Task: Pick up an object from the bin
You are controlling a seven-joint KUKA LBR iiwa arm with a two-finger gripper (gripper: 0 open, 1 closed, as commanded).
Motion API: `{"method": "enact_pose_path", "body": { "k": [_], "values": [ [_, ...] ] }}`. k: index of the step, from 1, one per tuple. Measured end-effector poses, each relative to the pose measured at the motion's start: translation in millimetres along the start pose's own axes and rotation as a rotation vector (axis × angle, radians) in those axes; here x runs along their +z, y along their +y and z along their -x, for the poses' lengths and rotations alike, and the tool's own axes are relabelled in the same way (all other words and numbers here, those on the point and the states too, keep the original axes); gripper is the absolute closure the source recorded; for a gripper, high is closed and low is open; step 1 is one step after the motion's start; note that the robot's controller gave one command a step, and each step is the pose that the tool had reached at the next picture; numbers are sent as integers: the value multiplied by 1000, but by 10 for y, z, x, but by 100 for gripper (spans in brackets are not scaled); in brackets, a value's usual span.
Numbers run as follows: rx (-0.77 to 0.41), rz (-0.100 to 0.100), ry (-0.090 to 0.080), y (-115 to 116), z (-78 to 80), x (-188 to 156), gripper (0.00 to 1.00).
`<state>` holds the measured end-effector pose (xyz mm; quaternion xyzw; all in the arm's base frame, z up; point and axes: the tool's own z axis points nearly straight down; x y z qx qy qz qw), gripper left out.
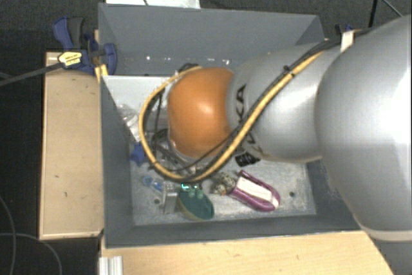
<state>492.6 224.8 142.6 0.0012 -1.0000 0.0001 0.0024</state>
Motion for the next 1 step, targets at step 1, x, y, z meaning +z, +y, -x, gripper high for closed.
{"method": "enact_pose_path", "body": {
  "k": [1],
  "values": [
    [-156, -3, -2, -765, 4, 647, 0]
  ]
}}
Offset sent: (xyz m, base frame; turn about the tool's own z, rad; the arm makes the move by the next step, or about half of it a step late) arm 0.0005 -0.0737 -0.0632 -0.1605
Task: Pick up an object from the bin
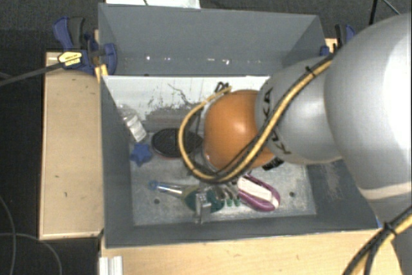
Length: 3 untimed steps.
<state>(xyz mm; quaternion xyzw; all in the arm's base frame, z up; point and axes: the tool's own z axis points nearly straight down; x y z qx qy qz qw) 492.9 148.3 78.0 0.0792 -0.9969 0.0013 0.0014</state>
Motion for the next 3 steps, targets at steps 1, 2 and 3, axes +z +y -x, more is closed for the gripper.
{"method": "enact_pose_path", "body": {
  "k": [1, 2, 3],
  "values": [
    [5, 3, -3, 26, 9, -15, 100],
    [10, 3, -8, -16, 84, -315, 100],
    [47, 4, -13, -89, 132, -1287, 100]
  ]
}}
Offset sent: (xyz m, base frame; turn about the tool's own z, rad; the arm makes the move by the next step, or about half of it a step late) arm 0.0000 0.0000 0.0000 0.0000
